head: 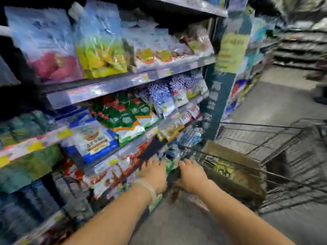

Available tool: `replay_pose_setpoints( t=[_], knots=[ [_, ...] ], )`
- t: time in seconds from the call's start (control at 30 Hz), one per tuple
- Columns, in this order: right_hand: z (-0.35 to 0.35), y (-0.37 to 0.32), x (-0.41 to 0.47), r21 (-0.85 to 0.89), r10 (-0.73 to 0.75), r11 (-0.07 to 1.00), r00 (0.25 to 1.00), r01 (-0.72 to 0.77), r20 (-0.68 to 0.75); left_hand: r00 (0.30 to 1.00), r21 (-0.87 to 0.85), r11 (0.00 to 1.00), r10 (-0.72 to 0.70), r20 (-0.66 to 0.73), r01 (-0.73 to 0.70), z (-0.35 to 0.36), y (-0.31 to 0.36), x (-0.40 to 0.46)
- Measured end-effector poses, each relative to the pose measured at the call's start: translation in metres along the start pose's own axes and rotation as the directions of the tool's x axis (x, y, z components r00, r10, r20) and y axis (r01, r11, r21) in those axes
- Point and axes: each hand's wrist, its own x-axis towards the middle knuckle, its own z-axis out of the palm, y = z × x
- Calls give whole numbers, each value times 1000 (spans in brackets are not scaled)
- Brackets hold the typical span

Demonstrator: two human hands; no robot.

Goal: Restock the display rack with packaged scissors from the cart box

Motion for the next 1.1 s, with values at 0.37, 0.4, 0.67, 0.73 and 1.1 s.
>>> replay_pose_setpoints(
  t=[0.37, 0.4, 0.67, 0.73, 1.1],
  knots=[
    [0, 176, 32, 92, 286, 953, 958, -288, 39, 960, 56, 959, 273, 56, -276, -14, 143, 137],
    [1, 190, 44, 94, 310, 945, 950, -313, 45, 956, 64, 954, 288, 62, -292, -15, 152, 155],
    [-9, 305, 158, 128, 454, 875, 883, -467, 117, 907, 12, 916, 394, 146, -400, -27, 215, 321],
    [-7, 332, 182, 144, 486, 853, 864, -501, 132, 894, 24, 904, 418, 162, -427, -26, 228, 357],
    [112, 438, 255, 209, 547, 705, 707, -678, 449, 817, -32, 905, 398, 417, -424, 71, 285, 478]
  ],
)
